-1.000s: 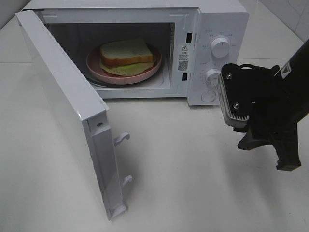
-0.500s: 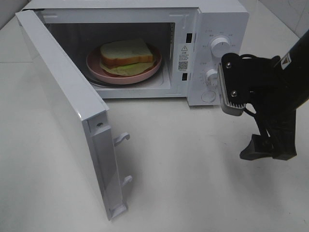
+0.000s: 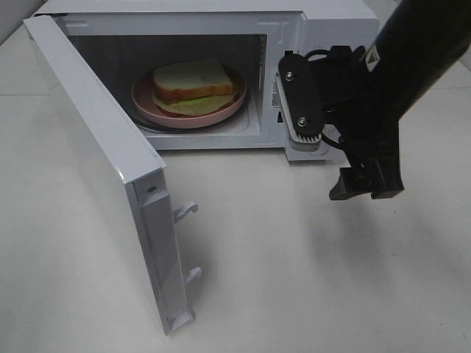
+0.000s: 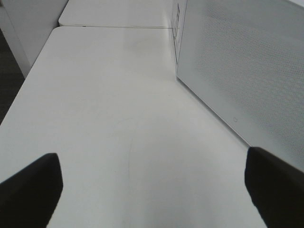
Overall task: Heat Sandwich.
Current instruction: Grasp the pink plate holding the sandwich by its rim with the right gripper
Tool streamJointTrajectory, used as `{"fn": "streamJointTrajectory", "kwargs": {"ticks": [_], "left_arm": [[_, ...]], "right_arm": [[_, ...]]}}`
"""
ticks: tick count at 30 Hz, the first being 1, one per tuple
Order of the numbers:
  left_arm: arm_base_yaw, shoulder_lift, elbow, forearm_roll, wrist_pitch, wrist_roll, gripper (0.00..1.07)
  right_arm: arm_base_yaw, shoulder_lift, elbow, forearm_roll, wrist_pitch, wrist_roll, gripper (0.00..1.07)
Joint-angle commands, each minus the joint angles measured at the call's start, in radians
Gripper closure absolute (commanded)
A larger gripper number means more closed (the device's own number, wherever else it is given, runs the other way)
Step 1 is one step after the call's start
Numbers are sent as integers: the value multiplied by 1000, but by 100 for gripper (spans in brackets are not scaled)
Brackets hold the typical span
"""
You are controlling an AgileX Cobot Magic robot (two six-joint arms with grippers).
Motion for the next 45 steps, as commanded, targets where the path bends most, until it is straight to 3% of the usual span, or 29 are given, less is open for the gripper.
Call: {"fn": "streamJointTrajectory", "kwargs": {"ticks": [1, 8, 45], "left_arm": [[-8, -26, 2, 0, -4, -7, 9], [-8, -26, 2, 0, -4, -7, 9], [-8, -26, 2, 0, -4, -7, 9]], "right_arm": [[27, 47, -61, -18, 6, 7, 12], [50, 141, -169, -30, -15, 6, 13], [84, 523, -526, -19, -176, 4, 17]]}}
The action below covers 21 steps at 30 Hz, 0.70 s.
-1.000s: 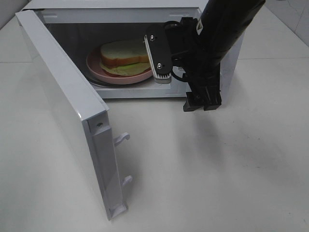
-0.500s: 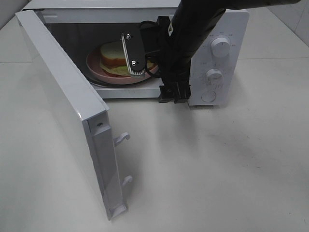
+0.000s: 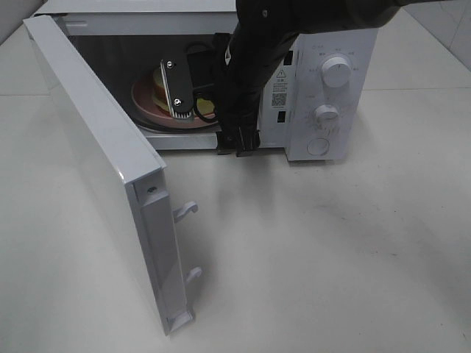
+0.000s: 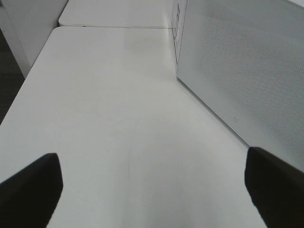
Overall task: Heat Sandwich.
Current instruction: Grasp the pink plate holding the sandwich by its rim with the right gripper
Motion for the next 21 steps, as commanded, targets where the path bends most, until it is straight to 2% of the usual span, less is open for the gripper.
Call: {"fn": "streamJointTrajectory", "kwargs": {"ticks": [1, 5, 14, 21], "left_arm": [[-8, -26, 2, 0, -4, -7, 9], [-8, -26, 2, 0, -4, -7, 9], [-8, -26, 2, 0, -4, -7, 9], [-8, -26, 2, 0, -4, -7, 9]], "right_arm": [[4, 49, -61, 9, -15, 3, 17], [4, 88, -102, 27, -23, 3, 17], [4, 233, -278, 25, 4, 33, 19], [1, 298, -353, 26, 27, 36, 21]]}}
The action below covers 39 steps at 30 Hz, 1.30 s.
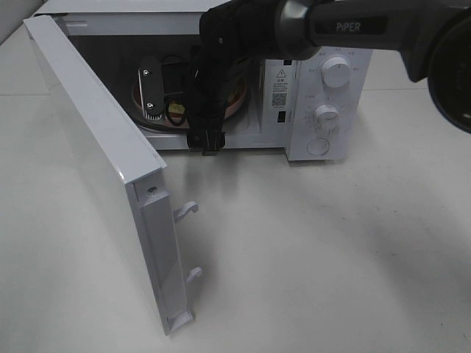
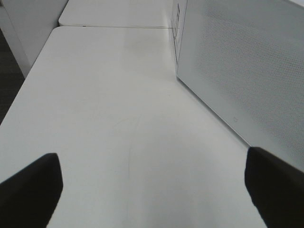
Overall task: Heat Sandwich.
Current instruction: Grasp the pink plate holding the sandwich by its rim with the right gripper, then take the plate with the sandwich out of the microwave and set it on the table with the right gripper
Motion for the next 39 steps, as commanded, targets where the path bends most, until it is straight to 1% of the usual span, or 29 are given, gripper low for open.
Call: {"fn": "streamJointTrajectory", "kwargs": {"ticks": [1, 6, 8, 9, 10, 11, 12, 13, 14, 15, 16, 17, 18, 19, 28, 39], "left_arm": [[-8, -26, 2, 0, -4, -7, 9], [-8, -26, 2, 0, -4, -7, 9], [-8, -26, 2, 0, -4, -7, 9], [-8, -26, 2, 0, -4, -7, 9], [-8, -26, 2, 0, -4, -7, 9], [-8, -26, 2, 0, -4, -7, 9], [-8, -26, 2, 0, -4, -7, 9], [-8, -26, 2, 0, -4, -7, 9], [-8, -26, 2, 0, -4, -7, 9], [-8, -26, 2, 0, -4, -7, 9], [-8, -26, 2, 0, -4, -7, 9], [-8, -26, 2, 0, -4, -7, 9], [-8, -26, 2, 0, -4, -7, 9], [-8, -26, 2, 0, -4, -7, 9], [-8, -26, 2, 0, -4, -7, 9], [-8, -26, 2, 0, -4, -7, 9]], "right_arm": [[1, 31, -38, 6, 15, 11, 21], [1, 64, -61, 25, 16, 14, 26], [1, 75, -61, 29, 16, 15, 33], [1, 75, -61, 29, 16, 15, 33], [1, 77, -61, 30, 18, 18, 37], [1, 77, -61, 32, 18, 25, 48], [1, 77, -61, 32, 18, 27, 54], [1, 77, -61, 32, 18, 27, 54], [1, 77, -61, 32, 18, 29, 63], [1, 77, -61, 32, 18, 31, 73], [1, 76, -61, 32, 23, 40, 96], [1, 76, -61, 32, 27, 44, 104], [1, 76, -61, 32, 27, 44, 104], [1, 74, -61, 33, 31, 47, 107], [1, 61, -61, 33, 39, 34, 107], [1, 40, -59, 33, 104, -70, 107]]}}
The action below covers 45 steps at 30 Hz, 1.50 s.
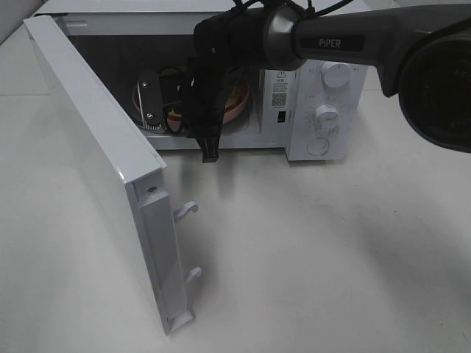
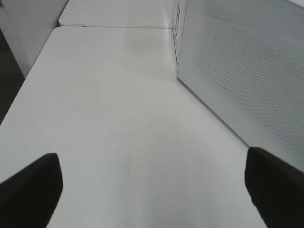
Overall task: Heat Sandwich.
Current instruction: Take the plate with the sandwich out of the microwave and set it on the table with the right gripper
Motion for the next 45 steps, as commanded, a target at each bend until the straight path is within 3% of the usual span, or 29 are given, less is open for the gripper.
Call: {"fn": "streamJointTrajectory", "kwargs": {"ticks": [1, 8, 16, 33, 45], "left_arm": [[-8, -26, 2, 0, -4, -7, 9], [-8, -26, 2, 0, -4, -7, 9], [-8, -26, 2, 0, -4, -7, 9], [-8, -26, 2, 0, -4, -7, 9], [-8, -26, 2, 0, -4, -7, 9]], "right_arm": [[1, -22, 1, 19, 66, -37, 107], [1, -51, 6, 120, 120, -197, 107], [1, -110, 85, 116, 88, -235, 107], [1, -365, 475, 121, -133, -389, 107], [1, -496, 637, 194, -143, -533, 107]]}}
